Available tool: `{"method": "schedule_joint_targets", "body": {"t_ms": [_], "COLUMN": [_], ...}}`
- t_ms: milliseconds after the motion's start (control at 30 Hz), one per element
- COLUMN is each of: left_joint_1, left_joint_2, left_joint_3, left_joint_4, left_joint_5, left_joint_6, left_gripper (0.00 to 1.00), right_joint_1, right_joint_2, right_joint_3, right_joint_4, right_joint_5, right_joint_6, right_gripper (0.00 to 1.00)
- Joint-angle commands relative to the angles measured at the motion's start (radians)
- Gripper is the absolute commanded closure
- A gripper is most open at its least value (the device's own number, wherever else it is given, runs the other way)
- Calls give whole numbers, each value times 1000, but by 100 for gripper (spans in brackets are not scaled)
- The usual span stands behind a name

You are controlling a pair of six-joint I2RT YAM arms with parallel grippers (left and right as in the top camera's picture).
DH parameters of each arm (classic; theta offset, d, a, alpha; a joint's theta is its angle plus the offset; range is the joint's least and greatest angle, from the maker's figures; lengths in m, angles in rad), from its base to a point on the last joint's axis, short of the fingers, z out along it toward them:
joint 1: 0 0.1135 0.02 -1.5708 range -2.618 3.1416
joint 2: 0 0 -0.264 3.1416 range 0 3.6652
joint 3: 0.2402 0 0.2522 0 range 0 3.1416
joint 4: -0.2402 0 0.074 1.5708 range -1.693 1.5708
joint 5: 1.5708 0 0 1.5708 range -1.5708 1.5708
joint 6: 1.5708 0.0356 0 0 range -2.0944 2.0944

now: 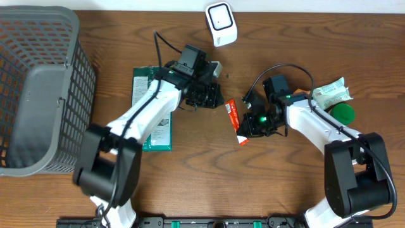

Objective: Scan the item barcode

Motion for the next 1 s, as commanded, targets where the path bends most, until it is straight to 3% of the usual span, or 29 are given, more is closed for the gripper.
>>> {"method": "schedule_joint_targets", "body": {"t_ms": [0,433,967], "left_joint_1": [-6,-17,-19], "left_joint_2": [68,187,200], "left_joint_3": [-6,-6,-10], "left_joint_4": [24,90,99], "left_joint_5": [95,114,45], "left_joint_6": [-2,6,10], "left_gripper": [86,86,86], "right_joint_1": [-5,-7,-6], "right_joint_2": [-2,-2,-2], "right_joint_3": [-22,-44,-88], "right_joint_4": [19,40,79], "right_joint_5": [-43,60,158], "right_joint_6": [-21,-20,-17], "right_gripper": [99,99,99]}}
